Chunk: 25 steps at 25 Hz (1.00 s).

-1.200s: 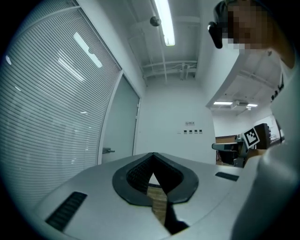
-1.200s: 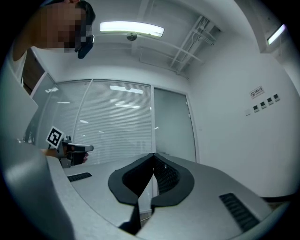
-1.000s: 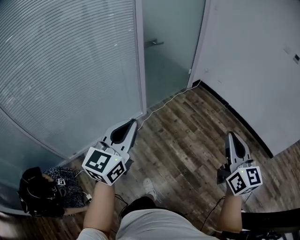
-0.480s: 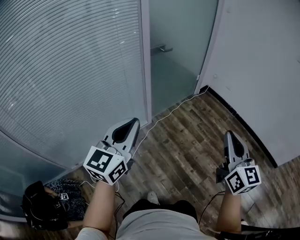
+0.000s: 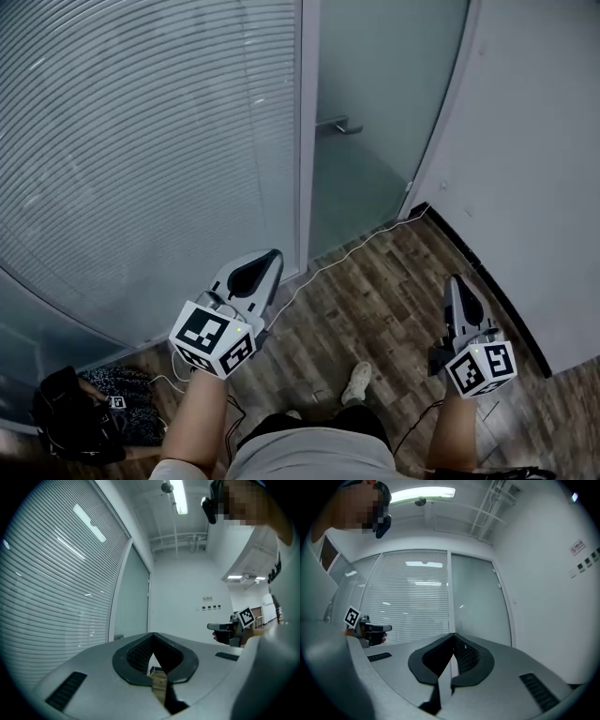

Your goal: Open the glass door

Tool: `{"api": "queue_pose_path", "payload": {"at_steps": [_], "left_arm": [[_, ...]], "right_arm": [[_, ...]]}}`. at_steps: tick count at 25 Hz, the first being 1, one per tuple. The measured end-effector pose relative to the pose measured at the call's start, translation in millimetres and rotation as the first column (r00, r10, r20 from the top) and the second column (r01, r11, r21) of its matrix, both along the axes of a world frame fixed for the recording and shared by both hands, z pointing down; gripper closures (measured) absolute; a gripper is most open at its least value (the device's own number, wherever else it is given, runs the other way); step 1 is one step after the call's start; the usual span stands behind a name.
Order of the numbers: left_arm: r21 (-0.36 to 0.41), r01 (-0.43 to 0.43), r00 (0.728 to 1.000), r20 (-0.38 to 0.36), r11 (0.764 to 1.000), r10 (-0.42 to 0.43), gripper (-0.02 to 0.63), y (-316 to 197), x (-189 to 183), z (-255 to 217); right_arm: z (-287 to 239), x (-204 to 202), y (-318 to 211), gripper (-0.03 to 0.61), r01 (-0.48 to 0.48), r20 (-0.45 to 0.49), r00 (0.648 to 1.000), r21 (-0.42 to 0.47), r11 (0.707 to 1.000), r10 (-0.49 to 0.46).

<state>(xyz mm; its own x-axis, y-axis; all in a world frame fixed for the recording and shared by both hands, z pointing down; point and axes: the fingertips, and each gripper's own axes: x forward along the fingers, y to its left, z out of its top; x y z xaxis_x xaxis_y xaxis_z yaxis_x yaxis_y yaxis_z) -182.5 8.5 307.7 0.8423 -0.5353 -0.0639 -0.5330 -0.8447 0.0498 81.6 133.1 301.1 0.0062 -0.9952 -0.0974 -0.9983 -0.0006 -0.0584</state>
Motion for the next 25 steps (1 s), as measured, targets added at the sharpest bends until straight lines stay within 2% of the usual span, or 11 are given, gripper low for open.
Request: {"api": "queue_pose_path", "payload": {"at_steps": [5,11,18,25], "left_arm": [[0.005,0.045,0.999,-0.005,0.999,-0.045,0.617,-43,34,0],[-0.004,0.098,0.995,-0.014,0.995,-0.098,0.617,-92,110,0],[-0.008,0.167,0.986,-0.02,0.986,-0.167,0.617,-137,181,1],[-0.042,0.23,0.973,0.013,0.972,-0.229,0.617,-168,211,19]], "right_arm": [[-2,38,-57,0.578,0.052,0.002,0.999,0.019,0.998,-0.052],[-2,114,-121,0.578,0.119,-0.008,0.993,0.005,0.993,-0.119],[3,185,-185,0.578,0.212,-0.009,0.977,0.0,0.977,-0.212],[17,216,-241,0.578,0.3,0.007,0.954,-0.021,0.954,-0.3]]}}
